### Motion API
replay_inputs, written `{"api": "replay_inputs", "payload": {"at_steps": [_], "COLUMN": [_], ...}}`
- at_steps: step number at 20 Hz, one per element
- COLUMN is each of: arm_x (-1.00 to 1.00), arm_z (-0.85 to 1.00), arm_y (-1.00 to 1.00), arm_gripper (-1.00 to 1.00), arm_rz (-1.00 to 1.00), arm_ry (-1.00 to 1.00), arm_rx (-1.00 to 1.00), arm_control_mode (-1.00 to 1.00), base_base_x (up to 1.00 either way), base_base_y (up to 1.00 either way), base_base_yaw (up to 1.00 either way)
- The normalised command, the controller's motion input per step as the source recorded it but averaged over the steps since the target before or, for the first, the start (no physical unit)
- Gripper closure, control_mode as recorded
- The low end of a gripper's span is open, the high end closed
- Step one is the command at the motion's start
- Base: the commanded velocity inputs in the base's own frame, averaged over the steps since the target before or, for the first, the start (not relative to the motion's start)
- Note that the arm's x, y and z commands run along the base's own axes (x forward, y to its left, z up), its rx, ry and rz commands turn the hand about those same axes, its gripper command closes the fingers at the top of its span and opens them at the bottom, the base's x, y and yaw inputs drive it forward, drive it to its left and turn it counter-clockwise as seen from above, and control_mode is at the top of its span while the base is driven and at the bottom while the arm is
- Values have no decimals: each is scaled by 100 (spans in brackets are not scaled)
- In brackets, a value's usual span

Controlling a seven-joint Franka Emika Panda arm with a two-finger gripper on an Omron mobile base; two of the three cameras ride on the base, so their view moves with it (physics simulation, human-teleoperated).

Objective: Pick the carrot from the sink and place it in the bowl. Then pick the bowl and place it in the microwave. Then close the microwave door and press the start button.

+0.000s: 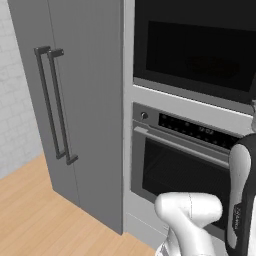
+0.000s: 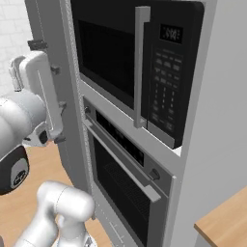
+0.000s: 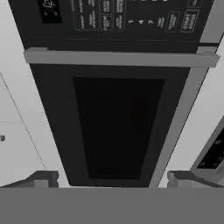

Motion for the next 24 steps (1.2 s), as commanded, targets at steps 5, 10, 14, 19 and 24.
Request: {"api": "replay_inputs", "payload": {"at_steps": [5,10,14,19,24], "arm_x": [-36,-12,-5,-4,-3], "arm_z": [8,14,12,6,-13], "arm_y": [25,15,10,0,-18], "arm_gripper": [-100,-100,-100,-100,-100], "arm_rz": [6,-9,-24,-17,-4], "arm_ry": [21,29,11,11,4], "arm_rx": [-68,-63,-56,-48,-29], "arm_control_mode": [-100,-100,-100,-100,-100], "base_base_x": [0,0,0,0,0], "base_base_y": [0,0,0,0,0], "base_base_yaw": [0,0,0,0,0]}}
